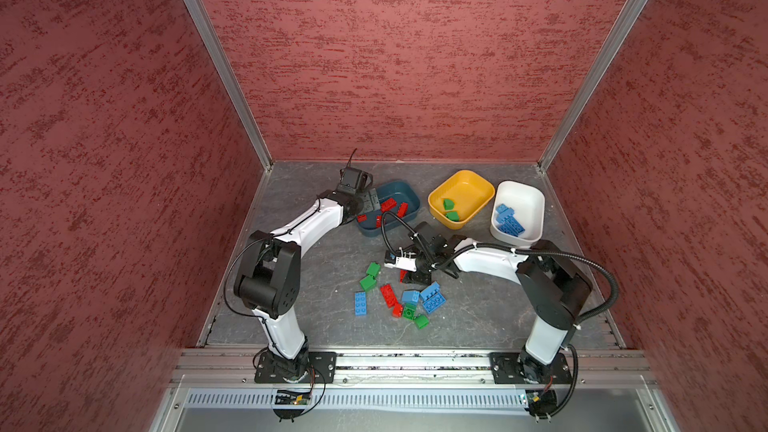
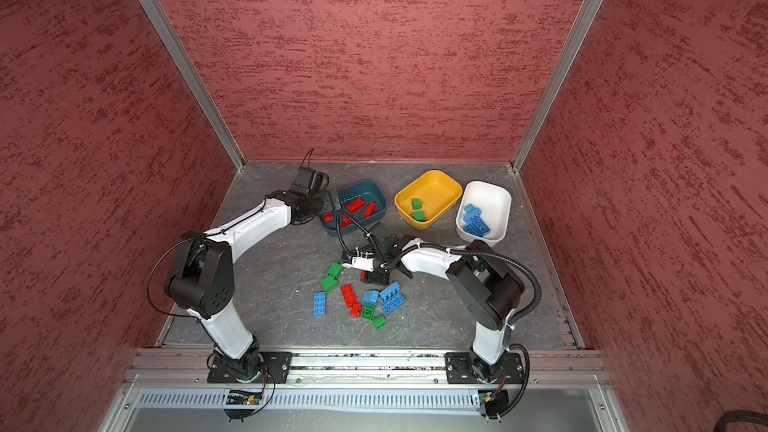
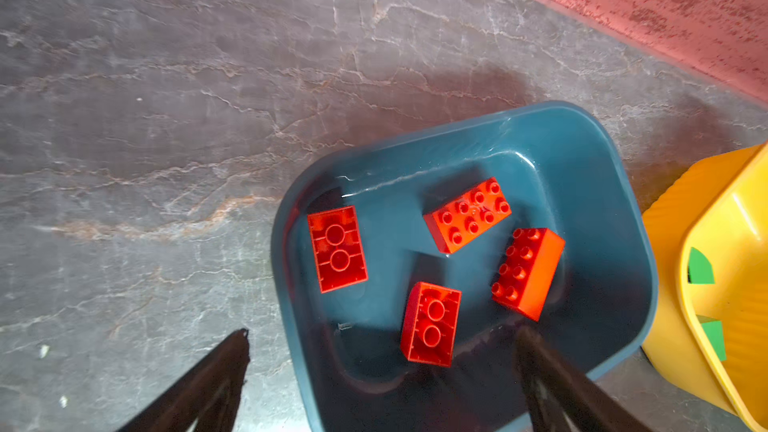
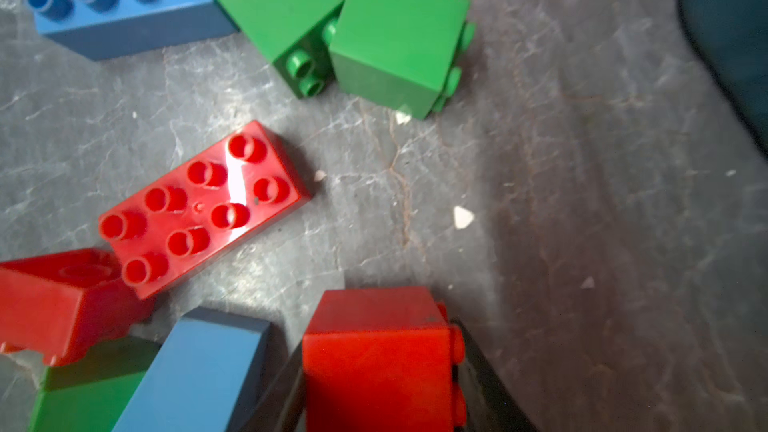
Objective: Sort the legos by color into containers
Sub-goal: 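Lower the right gripper onto the loose pile and grasp a red brick, then carry the red brick over the teal tub with the right gripper and release it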
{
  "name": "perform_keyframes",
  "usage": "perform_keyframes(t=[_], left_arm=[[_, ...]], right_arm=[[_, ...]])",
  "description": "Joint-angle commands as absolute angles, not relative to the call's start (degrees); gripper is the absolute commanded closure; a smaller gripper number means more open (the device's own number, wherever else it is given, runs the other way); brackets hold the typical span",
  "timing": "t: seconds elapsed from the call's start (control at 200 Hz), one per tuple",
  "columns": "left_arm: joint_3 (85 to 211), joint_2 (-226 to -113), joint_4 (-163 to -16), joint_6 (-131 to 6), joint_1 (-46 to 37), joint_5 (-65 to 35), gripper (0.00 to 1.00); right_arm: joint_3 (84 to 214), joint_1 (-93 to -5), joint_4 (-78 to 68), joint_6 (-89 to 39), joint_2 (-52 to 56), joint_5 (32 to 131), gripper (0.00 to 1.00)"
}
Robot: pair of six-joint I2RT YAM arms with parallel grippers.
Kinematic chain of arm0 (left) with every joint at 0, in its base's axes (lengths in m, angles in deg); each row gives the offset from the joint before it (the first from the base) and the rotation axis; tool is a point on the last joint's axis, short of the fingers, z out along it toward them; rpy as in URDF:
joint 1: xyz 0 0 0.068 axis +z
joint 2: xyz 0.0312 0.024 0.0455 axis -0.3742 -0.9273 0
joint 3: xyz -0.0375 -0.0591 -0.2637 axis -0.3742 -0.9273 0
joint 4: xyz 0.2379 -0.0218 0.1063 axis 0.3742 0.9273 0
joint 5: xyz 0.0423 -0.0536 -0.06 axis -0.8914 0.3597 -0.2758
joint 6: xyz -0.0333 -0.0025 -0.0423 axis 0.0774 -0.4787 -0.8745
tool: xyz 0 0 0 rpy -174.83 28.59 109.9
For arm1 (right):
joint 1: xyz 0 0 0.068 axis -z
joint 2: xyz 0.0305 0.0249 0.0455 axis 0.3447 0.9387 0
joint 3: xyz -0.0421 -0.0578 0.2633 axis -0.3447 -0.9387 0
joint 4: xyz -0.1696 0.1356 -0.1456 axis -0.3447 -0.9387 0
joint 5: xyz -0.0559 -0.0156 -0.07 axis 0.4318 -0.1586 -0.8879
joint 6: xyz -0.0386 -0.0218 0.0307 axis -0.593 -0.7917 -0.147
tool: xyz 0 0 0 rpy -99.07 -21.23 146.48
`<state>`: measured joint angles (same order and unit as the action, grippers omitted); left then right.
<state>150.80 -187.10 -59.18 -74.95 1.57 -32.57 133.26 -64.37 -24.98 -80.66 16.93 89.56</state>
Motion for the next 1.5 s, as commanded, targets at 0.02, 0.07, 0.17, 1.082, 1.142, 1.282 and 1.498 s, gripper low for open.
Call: perform_keyframes(t=[0.02, 0.07, 0.17, 1.082, 1.142, 1.282, 1.498], left_arm=[[148.67, -183.18, -59.49, -76.05, 2.07, -34.29, 0.01], [147.54, -182.3, -59.49, -76.58, 2.11, -34.35, 0.0], [145.52, -180.74, -59.36, -77.46, 2.2, -34.59, 0.01], [126.51, -165.25, -54.29, -81.38, 4.57, -36.16, 0.01], [126.14, -165.21, -54.77, -81.58, 4.86, -35.74, 0.01], [126.01, -165.73, -55.6, -82.42, 5.42, -35.51, 0.0], [124.29, -165.49, -57.01, -84.72, 6.8, -34.76, 0.01]], right_arm=[[137.24, -62.61, -16.95, -79.37, 14.43, 89.89, 0.69], [137.97, -61.83, -13.86, -78.15, 14.49, 90.18, 0.69], [140.49, -60.16, -7.65, -72.28, 15.81, 89.23, 0.69], [175.21, -57.3, -10.57, -43.07, 41.58, 81.74, 0.3], [174.91, -57.39, -13.01, -42.16, 40.28, 82.76, 0.25], [168.64, -58.42, -14.4, -43.22, 34.55, 85.58, 0.19], [150.11, -62.67, -11.84, -53.83, 23.02, 91.8, 0.18]])
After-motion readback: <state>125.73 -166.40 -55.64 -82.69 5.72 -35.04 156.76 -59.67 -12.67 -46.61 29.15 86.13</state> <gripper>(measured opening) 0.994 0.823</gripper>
